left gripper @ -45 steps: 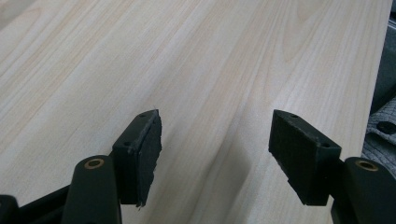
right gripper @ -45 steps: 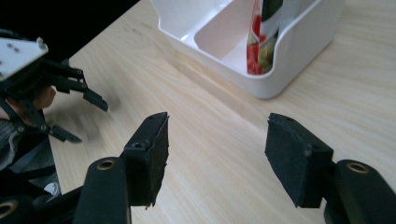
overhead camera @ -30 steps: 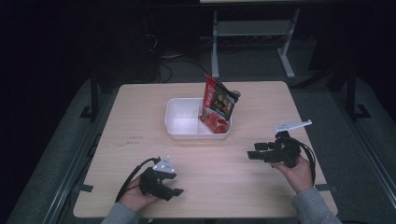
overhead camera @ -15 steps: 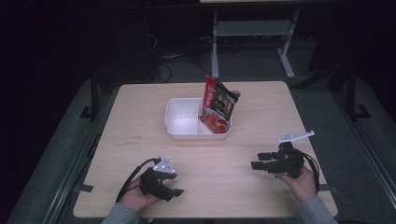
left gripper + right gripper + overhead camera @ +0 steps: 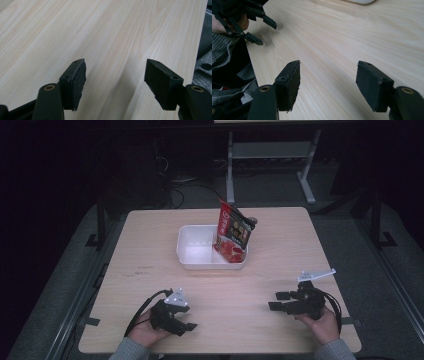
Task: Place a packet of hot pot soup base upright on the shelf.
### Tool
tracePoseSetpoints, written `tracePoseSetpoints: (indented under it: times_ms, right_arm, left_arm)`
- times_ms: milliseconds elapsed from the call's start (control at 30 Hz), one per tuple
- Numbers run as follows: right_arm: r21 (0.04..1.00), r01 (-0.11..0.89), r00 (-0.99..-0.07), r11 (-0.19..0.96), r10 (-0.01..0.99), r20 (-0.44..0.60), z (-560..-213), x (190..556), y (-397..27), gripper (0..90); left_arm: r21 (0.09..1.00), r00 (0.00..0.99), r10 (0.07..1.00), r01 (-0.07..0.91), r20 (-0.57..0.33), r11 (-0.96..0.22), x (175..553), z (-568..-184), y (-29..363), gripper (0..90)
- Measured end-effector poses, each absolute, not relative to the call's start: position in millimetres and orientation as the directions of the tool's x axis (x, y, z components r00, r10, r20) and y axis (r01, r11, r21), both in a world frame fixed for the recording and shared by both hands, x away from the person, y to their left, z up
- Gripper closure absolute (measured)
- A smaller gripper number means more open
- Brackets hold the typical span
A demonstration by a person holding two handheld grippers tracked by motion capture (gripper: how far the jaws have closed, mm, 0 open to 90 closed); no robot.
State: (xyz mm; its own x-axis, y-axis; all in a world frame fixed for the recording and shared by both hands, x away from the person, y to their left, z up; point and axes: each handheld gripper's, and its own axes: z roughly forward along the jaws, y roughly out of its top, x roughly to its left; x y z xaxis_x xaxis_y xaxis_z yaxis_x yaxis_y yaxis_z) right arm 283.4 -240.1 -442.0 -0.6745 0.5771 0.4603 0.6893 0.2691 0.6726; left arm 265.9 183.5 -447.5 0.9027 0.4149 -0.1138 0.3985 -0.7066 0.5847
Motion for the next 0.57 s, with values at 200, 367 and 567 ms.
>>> tracePoseSetpoints:
  times_ms: [200,367,567]
  right_arm:
    - [0.680,0.686,-0.677,0.260,0.572,0.464,-444.4,276.3,-241.3,34.5]
    - [0.687,0.668,-0.690,0.286,0.584,0.427,-444.0,264.8,-244.0,34.3]
    - [0.689,0.669,-0.686,0.279,0.589,0.427,-445.0,261.4,-245.2,34.0]
  left_arm:
    - [0.582,0.905,0.410,0.395,-0.114,-0.711,265.7,-448.4,182.5,33.3]
    - [0.579,0.909,0.402,0.388,-0.112,-0.717,266.0,-448.0,182.0,32.7]
    - [0.580,0.913,0.393,0.380,-0.110,-0.721,266.7,-447.8,180.5,32.0]
